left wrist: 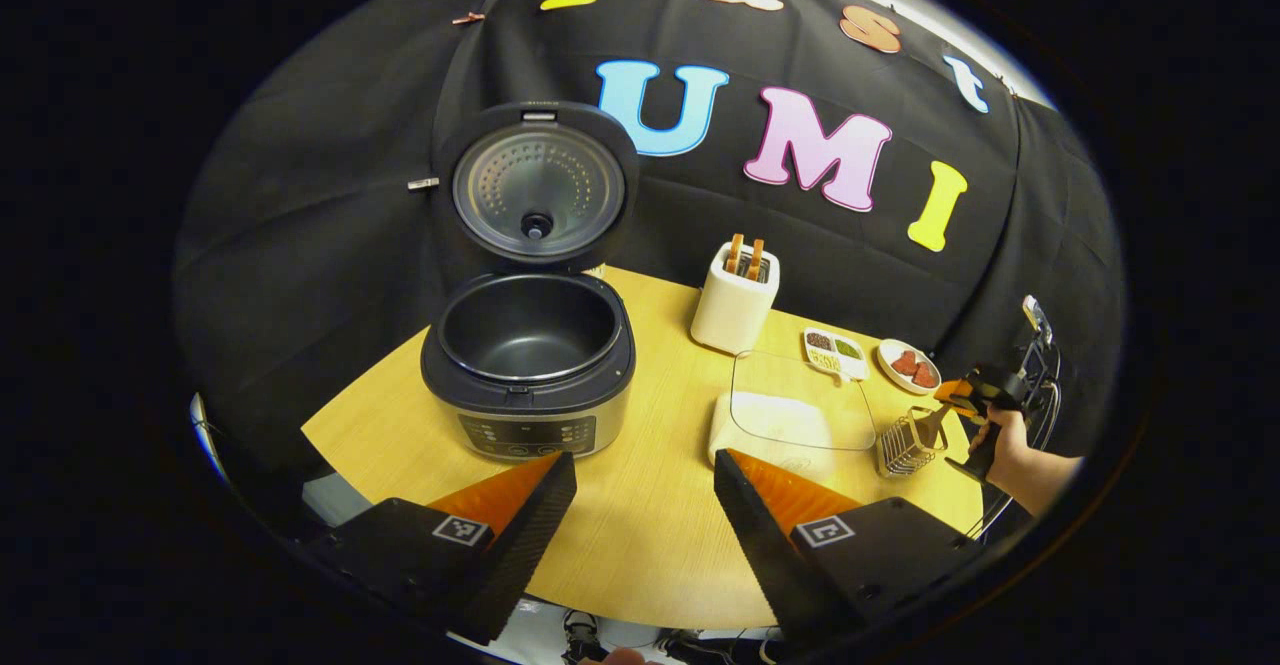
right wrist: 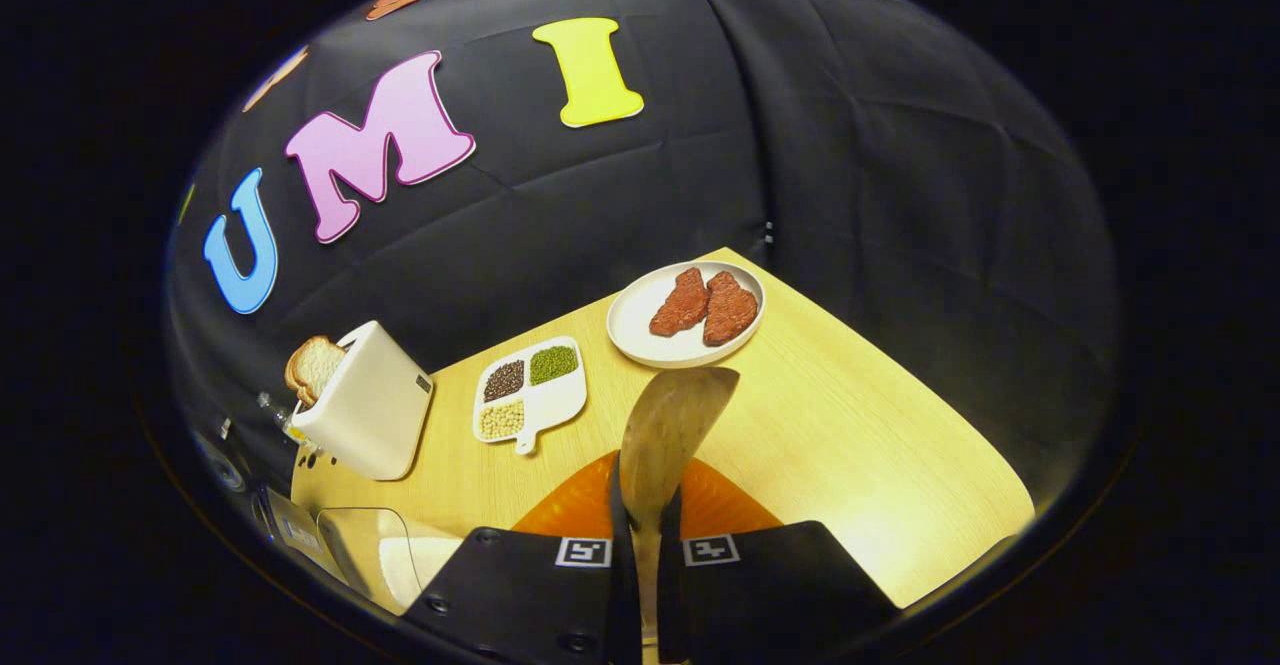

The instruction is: Close the left gripper, press the button to open the rice cooker; take a wooden spoon from the chopstick holder with the right hand, scoop a spoonful of rice and pour it into the rice cooker, then put the wooden spoon back into the chopstick holder.

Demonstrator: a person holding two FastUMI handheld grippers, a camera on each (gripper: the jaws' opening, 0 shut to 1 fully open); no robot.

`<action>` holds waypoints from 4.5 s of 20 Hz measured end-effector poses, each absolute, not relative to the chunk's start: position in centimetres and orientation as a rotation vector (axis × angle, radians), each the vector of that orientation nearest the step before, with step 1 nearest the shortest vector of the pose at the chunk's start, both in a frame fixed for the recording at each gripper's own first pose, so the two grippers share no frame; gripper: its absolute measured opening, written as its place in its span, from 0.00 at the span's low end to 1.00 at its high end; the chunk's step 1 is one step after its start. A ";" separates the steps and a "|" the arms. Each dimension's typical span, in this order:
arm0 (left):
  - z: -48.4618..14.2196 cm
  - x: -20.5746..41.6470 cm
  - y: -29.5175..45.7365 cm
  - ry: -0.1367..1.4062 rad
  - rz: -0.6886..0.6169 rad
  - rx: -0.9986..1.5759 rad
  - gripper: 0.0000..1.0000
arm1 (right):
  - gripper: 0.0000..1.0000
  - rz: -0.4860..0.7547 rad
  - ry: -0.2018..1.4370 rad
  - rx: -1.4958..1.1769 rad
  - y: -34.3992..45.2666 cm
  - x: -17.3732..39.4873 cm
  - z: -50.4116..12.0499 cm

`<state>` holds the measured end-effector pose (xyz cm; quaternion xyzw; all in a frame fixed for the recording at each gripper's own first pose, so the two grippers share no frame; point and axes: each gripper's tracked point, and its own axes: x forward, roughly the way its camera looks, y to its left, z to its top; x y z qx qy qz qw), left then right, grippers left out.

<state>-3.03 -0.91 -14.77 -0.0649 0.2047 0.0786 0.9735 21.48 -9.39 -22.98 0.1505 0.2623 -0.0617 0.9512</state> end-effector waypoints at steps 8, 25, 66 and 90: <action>-12.0 -1.3 3.2 0.327 0.027 -0.088 0.96 | 0.08 -0.143 0.328 0.212 -6.6 18.1 -11.9; -13.4 -1.7 7.9 0.309 0.027 -0.134 0.96 | 0.08 0.151 0.294 0.059 12.2 15.6 -11.9; -17.7 -5.1 7.4 0.387 0.029 -0.105 0.96 | 0.09 0.061 0.623 0.753 17.1 11.9 -21.2; -15.5 -5.3 9.2 0.325 -0.041 -0.073 0.96 | 0.08 -0.018 0.566 1.230 14.3 10.3 -12.9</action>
